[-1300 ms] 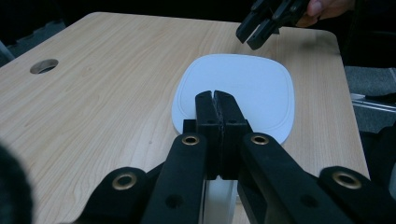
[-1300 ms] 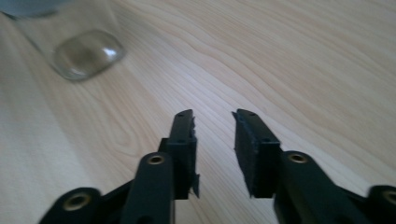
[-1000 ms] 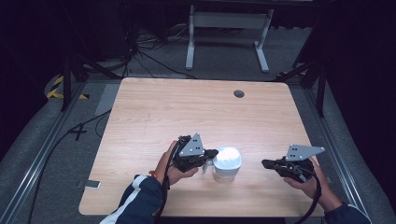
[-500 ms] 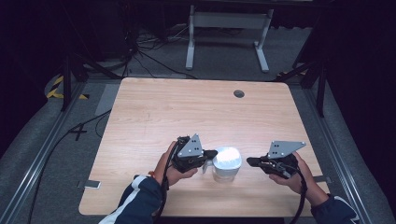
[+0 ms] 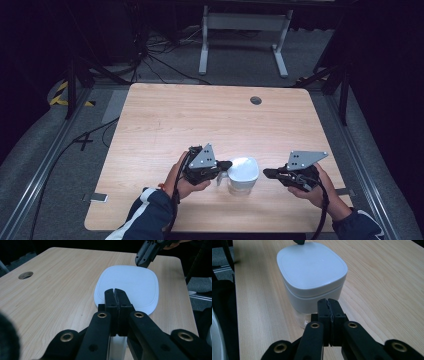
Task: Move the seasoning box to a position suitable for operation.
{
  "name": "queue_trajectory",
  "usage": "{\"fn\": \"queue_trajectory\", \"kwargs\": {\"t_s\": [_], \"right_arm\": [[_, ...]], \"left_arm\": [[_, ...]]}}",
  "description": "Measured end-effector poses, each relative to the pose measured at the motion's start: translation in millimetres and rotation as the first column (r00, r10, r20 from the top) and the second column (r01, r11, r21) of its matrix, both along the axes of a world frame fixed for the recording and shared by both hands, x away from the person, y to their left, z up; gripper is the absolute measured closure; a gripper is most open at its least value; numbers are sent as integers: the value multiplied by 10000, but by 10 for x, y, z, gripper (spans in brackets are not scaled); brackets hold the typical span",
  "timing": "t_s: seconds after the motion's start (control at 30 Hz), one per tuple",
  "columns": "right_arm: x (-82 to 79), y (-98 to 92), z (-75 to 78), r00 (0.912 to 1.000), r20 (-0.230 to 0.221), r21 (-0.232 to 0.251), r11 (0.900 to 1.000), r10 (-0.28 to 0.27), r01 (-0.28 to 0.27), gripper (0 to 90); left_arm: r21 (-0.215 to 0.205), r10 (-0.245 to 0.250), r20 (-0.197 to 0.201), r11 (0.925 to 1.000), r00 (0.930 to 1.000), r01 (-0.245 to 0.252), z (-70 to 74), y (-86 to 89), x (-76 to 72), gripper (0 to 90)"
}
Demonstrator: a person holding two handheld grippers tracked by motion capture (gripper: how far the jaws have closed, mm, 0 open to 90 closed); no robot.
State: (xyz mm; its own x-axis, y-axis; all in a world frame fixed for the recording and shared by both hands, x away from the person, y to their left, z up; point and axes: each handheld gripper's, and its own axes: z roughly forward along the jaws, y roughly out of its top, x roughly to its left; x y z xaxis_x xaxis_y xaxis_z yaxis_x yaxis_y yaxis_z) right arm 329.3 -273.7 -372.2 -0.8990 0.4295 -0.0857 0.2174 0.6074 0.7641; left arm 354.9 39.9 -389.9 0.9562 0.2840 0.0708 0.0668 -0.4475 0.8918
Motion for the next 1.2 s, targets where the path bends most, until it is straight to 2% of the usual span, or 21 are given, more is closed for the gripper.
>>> {"fn": "queue_trajectory", "kwargs": {"t_s": [0.03, 0.27, 0.43, 0.5, 0.53, 0.6, 0.7, 0.97, 1.07, 1.2], "right_arm": [[0, 21, 5, 10000, -1, 18, 10000, 72, -72, 898], [-19, 83, 38, 9998, 52, -114, 9997, 204, -204, 899], [-21, 100, 29, 9997, 39, -260, 9994, 229, -228, 898], [-18, 103, 21, 9996, 19, -242, 9994, 264, -264, 899], [-18, 103, 21, 9997, 5, -223, 9995, 243, -243, 898], [-21, 104, 31, 9998, 53, -161, 9996, 217, -216, 898], [-34, 109, 63, 9996, 208, -89, 9998, 205, -203, 898], [-79, 178, 120, 9979, 495, 19, 9991, 423, -425, 899], [-90, 203, 187, 9967, 663, 168, 9987, 468, -480, 899], [-74, 236, 218, 9959, 764, 281, 9984, 475, -498, 899]], "left_arm": [[-76, 13, -85, 10000, 10000, -14, -4, -5, -4, 900], [-21, 20, 48, 10000, 10000, -20, -5, 6, -3, 900], [-143, 97, -152, 9998, 9998, -99, -30, 18, -2, 900], [526, 204, -15, 9984, 9998, -203, -64, 6, 6, 900], [666, 252, 64, 9975, 9997, -256, -94, -12, 5, 900], [461, 239, -139, 9987, 9996, -232, -134, -21, 17, 900], [395, 199, 13, 9990, 9998, -199, -113, -28, 8, 900], [545, 285, 36, 9981, 9996, -287, -117, -30, 2, 900], [785, 434, 305, 9959, 9986, -457, -85, 72, -43, 898], [1040, 768, 381, 9913, 9963, -804, -93, 256, -65, 897]]}}
